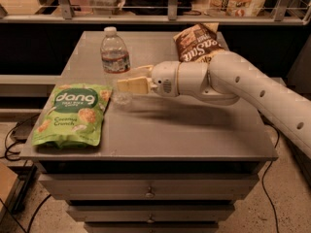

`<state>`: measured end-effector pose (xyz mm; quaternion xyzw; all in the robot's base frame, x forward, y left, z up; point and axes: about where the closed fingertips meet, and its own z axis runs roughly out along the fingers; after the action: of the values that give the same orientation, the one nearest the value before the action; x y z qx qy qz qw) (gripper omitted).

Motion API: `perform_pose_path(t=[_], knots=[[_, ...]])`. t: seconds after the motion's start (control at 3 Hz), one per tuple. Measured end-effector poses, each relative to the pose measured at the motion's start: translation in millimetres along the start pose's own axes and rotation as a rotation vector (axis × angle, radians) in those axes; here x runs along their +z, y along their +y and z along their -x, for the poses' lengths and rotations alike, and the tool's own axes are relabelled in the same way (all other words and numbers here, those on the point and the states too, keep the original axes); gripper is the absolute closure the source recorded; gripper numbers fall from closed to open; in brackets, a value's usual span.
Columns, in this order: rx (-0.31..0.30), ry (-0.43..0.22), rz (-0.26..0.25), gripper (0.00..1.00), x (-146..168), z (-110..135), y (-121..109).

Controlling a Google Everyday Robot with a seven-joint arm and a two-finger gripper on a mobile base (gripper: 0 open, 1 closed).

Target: Move water bottle near green rice chip bag

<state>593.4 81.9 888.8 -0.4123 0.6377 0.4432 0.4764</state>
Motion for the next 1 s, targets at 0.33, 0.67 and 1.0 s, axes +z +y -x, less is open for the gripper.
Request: perform_pose_path(t=[0.33,0.67,1.0], knots=[[-0.014,-0.012,0.003,1.00,-0.9,-11.1,0.4],[-0.029,-0.011,0.003,0.82,0.1,-18.3,1.4],[-0.030,-0.010,0.003,0.59,0.1,-18.2,1.7]])
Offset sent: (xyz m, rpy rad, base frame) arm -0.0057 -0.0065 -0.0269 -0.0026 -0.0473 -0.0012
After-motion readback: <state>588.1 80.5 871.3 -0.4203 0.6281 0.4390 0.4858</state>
